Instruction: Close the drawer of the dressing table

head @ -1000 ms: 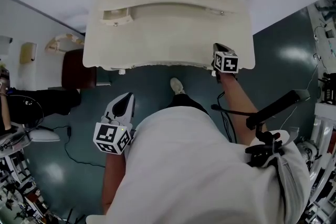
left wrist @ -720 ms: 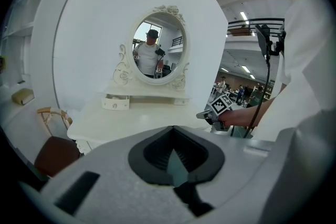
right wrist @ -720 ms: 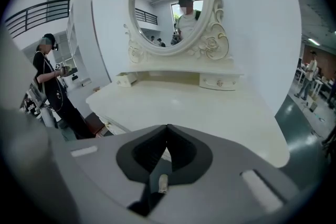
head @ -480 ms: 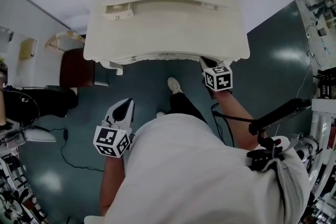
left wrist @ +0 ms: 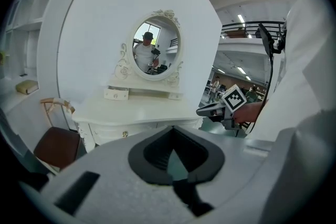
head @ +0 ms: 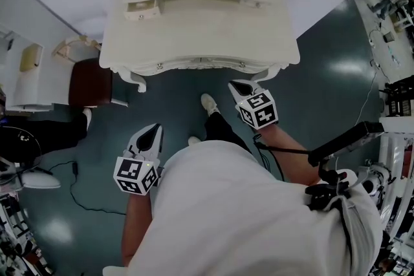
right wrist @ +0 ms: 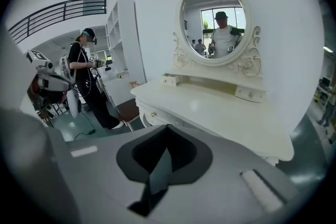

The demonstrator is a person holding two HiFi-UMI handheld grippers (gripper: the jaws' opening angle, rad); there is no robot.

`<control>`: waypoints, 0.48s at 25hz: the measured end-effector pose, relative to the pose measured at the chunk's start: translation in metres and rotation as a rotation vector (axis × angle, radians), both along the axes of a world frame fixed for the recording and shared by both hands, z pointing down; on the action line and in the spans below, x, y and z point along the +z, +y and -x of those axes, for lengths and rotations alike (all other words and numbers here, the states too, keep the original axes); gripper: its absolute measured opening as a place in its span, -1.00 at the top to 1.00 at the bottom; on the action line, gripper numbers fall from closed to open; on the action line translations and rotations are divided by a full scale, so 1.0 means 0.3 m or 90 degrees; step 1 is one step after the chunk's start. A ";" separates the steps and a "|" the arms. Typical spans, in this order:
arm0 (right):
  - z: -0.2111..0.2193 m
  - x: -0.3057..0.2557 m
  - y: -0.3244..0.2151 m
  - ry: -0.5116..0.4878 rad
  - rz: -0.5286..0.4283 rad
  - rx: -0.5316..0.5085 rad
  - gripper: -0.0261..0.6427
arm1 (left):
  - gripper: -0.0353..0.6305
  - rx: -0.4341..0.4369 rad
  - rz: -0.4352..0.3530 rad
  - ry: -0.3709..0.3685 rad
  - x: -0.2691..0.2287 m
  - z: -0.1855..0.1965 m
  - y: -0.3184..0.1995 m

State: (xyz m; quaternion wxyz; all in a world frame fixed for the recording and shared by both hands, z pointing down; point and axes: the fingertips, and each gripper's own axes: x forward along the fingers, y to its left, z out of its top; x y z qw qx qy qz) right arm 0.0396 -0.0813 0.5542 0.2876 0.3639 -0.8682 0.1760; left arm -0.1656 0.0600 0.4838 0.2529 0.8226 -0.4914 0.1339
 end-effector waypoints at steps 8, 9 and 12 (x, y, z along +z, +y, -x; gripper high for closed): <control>0.078 -0.069 0.087 -0.001 -0.033 -0.047 0.92 | 0.89 0.003 -0.006 0.001 0.007 0.006 0.049; 0.082 -0.073 0.096 0.000 -0.035 -0.051 0.92 | 0.89 0.003 -0.005 0.001 0.009 0.005 0.056; 0.090 -0.078 0.116 0.001 -0.038 -0.059 0.92 | 0.89 0.003 -0.002 0.001 0.016 0.004 0.073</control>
